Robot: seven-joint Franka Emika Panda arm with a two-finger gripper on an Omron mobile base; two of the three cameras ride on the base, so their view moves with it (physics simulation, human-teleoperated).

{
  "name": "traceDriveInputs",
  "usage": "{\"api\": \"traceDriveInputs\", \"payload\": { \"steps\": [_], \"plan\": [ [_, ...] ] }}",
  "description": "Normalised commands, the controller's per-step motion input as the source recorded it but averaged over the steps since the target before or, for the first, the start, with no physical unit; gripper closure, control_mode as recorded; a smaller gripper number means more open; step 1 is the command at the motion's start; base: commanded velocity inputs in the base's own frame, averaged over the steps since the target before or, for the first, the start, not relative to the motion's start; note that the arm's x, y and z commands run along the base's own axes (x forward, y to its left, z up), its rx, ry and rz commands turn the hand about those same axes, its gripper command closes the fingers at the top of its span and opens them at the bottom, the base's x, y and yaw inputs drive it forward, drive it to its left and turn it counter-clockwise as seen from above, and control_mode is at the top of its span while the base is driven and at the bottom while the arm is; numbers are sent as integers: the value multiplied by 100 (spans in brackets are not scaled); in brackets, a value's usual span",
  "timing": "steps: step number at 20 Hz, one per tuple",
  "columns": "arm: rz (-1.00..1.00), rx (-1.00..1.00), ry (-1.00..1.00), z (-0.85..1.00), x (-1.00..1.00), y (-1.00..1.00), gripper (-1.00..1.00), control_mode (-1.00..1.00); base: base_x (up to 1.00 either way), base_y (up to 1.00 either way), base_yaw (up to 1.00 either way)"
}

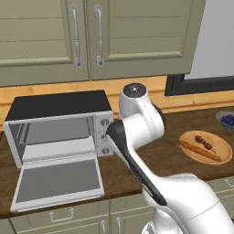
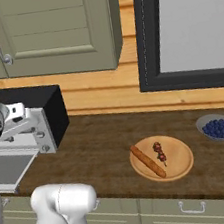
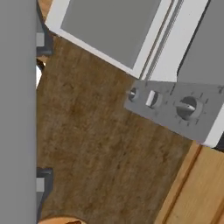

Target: Pick up the kebab skewer and baguette bread, and place them inside the toaster oven. Close the toaster oven door and start by setting the timer.

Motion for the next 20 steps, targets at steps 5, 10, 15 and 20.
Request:
{"api": "traceDriveInputs", "payload": {
  "steps": [5,10,15,20],
  "plan": [
    [13,-15,-20,-21,2,100,-100,-100,0,0,0],
    [3,-3,-2,-12,31,100,-100,-100,0,0,0],
    [-1,4,-11,-24,40,85,-100,-100,0,0,0],
    [-1,17,-13,-13,35,51,-100,-100,0,0,0]
  ]
}}
